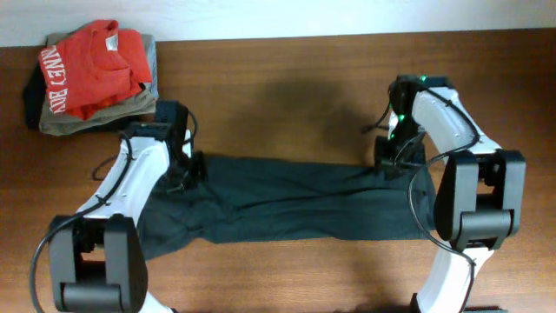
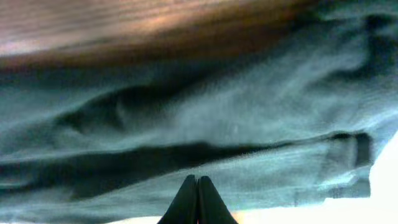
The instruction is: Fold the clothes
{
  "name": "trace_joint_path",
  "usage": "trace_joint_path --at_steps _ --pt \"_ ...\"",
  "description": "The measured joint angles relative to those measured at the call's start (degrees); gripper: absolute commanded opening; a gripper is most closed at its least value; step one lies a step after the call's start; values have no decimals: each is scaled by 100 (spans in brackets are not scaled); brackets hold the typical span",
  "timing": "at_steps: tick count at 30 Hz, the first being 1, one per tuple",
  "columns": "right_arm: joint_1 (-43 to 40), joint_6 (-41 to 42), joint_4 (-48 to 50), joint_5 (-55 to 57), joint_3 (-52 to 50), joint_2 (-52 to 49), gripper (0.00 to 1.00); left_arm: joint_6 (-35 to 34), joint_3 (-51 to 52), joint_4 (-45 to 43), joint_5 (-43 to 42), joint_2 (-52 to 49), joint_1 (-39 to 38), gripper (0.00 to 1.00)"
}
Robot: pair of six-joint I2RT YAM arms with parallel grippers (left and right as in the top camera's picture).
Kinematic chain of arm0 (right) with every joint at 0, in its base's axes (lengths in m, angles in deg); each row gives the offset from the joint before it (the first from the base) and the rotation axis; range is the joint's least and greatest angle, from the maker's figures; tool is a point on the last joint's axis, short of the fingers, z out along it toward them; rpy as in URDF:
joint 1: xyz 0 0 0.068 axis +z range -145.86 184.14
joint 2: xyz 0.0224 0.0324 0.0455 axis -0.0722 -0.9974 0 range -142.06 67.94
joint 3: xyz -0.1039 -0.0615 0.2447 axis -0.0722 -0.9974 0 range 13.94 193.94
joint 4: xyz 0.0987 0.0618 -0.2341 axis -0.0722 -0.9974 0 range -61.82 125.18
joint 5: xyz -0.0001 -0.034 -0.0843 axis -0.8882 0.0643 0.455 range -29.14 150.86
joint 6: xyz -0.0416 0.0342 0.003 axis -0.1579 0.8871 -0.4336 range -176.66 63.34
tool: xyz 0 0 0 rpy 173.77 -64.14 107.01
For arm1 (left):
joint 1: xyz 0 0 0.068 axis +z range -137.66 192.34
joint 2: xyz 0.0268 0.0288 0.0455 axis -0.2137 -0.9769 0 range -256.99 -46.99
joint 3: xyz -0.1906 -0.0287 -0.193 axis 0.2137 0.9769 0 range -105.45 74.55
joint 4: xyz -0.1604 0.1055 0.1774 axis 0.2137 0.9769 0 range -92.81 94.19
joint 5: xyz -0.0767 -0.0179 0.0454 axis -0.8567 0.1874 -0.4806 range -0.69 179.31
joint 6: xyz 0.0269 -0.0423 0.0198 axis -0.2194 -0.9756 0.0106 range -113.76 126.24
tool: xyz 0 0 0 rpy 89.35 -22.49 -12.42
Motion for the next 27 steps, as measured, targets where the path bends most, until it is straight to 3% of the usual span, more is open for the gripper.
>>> trace_joint_path --at_steps 5,11,17,20,22,24,27 --pt "-109 11 758 -15 -855 0 4 35 166 -140 -199 -719 120 1" --pt "-605 22 1082 -385 -1141 118 4 -11 144 289 -210 -852 929 1" --pt "-968 170 1314 -638 -1163 155 4 -160 149 162 -260 -852 1427 1" --pt "-1180 195 1974 -402 -901 155 4 -361 149 -249 -435 -839 1486 1" --pt "-1279 197 2295 -195 -763 149 4 -627 140 -1054 -490 -817 1510 1" --pt "-1351 195 2358 -81 -501 138 4 -767 98 -1709 -444 -859 1539 1" --pt "-1414 188 1904 2 221 125 4 -870 -219 -1655 -326 -994 1659 1"
